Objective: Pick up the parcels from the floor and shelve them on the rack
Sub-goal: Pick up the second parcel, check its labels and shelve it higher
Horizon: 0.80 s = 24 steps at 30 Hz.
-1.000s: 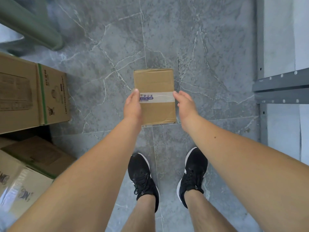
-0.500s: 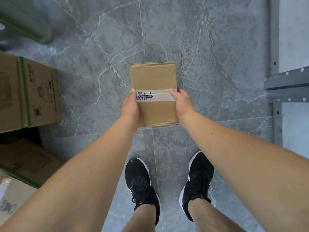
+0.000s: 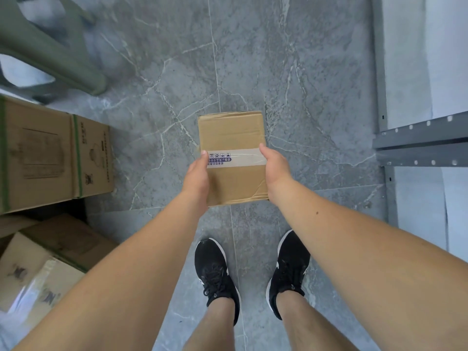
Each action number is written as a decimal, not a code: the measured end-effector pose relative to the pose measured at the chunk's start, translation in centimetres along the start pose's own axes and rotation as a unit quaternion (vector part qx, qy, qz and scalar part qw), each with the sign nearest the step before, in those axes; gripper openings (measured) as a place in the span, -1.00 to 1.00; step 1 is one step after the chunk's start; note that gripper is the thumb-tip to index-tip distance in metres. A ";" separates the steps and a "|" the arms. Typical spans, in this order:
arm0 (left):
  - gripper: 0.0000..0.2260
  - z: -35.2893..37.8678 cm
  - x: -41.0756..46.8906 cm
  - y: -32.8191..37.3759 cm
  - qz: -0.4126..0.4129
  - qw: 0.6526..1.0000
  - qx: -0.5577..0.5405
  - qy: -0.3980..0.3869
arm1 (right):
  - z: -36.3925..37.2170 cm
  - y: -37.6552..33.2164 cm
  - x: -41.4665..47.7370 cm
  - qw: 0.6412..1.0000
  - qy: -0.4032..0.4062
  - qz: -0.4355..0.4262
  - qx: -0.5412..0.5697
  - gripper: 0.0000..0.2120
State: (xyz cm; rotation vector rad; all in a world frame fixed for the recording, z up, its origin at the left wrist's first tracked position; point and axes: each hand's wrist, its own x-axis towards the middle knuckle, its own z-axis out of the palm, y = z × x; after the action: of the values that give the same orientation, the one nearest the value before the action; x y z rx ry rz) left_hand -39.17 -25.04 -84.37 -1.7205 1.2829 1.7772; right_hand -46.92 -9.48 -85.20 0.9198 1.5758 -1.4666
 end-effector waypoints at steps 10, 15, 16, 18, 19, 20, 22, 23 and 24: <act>-0.61 -1.0 -12.1 8.5 0.029 0.998 -0.016 -0.049 | -0.8 -9.1 -10.7 1.000 -0.024 -0.019 -0.005 -0.42; -0.57 -1.3 -18.1 14.8 0.060 0.995 -0.028 -0.073 | -0.6 -15.4 -16.4 0.998 -0.033 -0.057 -0.003 -0.46; -0.57 -1.3 -19.4 16.1 0.069 0.994 -0.031 -0.075 | -0.5 -16.9 -17.5 0.997 -0.036 -0.065 0.000 -0.45; -0.57 -1.3 -22.1 18.7 0.087 0.992 -0.034 -0.080 | -0.2 -19.8 -19.9 0.996 -0.045 -0.081 0.009 -0.44; -0.56 -1.4 -23.5 20.0 0.097 0.991 -0.033 -0.083 | 0.0 -21.2 -21.2 0.995 -0.048 -0.088 0.013 -0.42; -0.55 -1.6 -25.1 21.2 0.108 0.990 -0.028 -0.088 | 0.1 -22.6 -22.5 0.994 -0.054 -0.095 0.016 -0.40; -0.56 -2.0 -28.1 23.9 0.128 0.987 -0.011 -0.094 | 0.5 -25.1 -25.4 0.992 -0.070 -0.107 0.024 -0.37; -0.58 -2.3 -29.7 25.2 0.138 0.986 -0.001 -0.095 | 0.6 -26.3 -26.9 0.990 -0.077 -0.115 0.029 -0.37; -0.59 -2.5 -31.4 26.4 0.148 0.984 0.009 -0.095 | 0.8 -27.4 -28.4 0.989 -0.079 -0.125 0.032 -0.38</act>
State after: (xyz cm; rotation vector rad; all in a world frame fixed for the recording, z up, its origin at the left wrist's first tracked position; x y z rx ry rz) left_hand -51.81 -30.62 -45.69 -1.3661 1.5249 2.0291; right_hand -59.20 -12.20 -47.78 0.6403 1.5768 -1.7279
